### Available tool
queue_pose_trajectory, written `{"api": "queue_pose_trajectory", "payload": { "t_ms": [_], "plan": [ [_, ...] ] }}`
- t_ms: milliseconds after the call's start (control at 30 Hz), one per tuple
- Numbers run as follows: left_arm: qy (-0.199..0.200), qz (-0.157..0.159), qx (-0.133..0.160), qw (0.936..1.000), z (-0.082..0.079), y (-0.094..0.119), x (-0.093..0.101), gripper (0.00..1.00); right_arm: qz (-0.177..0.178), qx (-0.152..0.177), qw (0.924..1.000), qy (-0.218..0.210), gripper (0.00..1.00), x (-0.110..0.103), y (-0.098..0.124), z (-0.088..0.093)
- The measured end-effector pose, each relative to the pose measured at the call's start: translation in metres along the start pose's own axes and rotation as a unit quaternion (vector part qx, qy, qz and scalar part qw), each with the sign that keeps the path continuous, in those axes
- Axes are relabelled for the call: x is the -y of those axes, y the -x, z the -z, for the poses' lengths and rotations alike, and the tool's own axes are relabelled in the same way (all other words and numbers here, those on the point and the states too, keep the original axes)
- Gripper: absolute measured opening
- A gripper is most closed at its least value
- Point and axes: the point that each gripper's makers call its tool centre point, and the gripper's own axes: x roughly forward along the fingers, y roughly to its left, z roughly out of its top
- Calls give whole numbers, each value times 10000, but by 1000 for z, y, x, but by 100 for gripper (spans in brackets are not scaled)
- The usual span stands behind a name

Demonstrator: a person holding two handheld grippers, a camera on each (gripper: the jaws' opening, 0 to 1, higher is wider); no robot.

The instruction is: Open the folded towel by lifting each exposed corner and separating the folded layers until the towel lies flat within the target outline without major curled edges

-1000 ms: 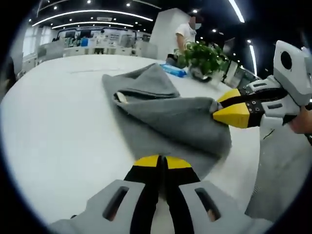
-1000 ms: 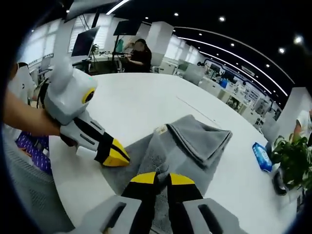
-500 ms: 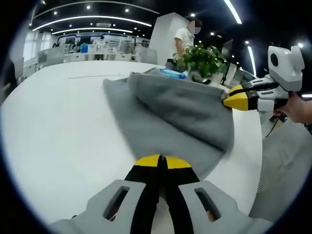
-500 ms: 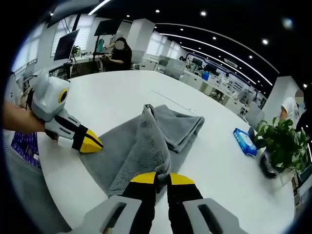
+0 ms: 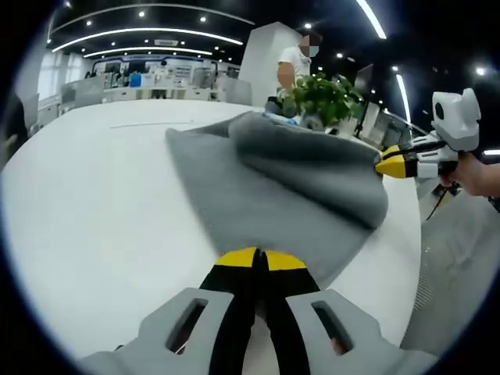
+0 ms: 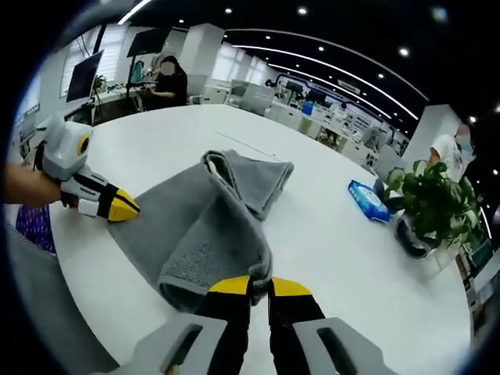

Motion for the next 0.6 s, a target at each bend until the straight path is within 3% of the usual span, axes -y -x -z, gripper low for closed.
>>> {"api": "queue_pose_trajectory", "payload": {
  "t_ms": [600],
  "plan": [
    [38,25,43,10000,0,-1,0,2,662,-384,9963,-392,4,59,17,45]
  ]
}}
